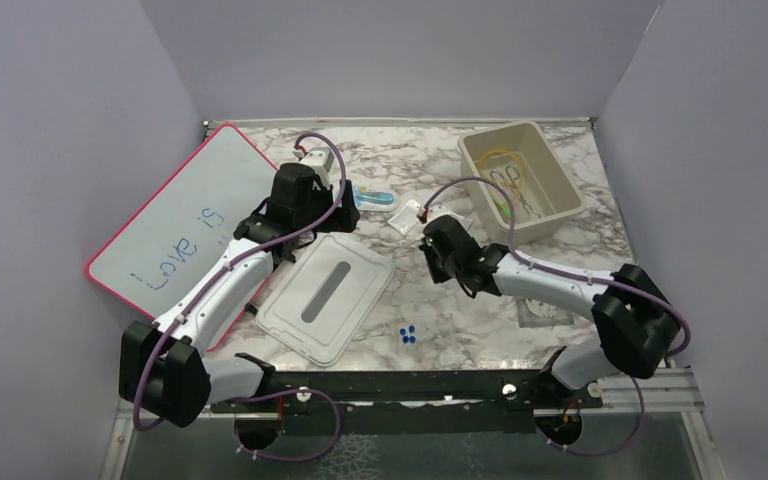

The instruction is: Organize the chemistry lab equipment

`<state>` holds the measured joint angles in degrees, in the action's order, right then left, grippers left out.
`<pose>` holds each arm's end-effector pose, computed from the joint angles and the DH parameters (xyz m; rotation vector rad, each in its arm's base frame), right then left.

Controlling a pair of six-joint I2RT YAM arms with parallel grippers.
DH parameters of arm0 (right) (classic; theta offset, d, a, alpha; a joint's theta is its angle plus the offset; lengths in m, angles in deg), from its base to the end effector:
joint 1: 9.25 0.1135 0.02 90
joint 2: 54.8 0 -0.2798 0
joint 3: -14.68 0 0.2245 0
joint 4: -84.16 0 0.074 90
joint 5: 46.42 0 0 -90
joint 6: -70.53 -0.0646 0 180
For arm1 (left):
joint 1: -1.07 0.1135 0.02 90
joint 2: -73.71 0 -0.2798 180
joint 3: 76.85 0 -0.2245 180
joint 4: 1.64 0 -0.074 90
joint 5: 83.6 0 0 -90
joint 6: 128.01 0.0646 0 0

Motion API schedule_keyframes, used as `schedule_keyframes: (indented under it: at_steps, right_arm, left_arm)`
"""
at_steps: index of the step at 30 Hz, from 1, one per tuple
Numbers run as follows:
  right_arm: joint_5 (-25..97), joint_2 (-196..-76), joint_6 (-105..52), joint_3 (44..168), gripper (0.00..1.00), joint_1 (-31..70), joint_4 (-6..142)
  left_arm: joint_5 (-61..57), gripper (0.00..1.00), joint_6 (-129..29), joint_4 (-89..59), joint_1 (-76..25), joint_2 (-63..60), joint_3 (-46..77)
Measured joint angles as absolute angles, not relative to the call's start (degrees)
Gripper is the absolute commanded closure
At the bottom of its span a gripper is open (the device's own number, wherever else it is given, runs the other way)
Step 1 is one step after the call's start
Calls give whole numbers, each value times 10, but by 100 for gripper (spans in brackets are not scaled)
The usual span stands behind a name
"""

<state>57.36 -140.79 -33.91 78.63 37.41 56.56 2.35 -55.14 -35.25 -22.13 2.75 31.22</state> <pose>0.2151 0.2055 0.2042 -0.5662 2.3462 0.1995 0.2462 -0.1105 0.3071 0.1574 2.1728 -0.4830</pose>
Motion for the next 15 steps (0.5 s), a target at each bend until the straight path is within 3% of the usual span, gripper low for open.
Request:
schedule_keyframes:
  at_steps: [15]
  right_arm:
    - [659,-1232,-319,839,99,372,587]
  left_arm:
    - [20,12,-552,-352,-221,28,312]
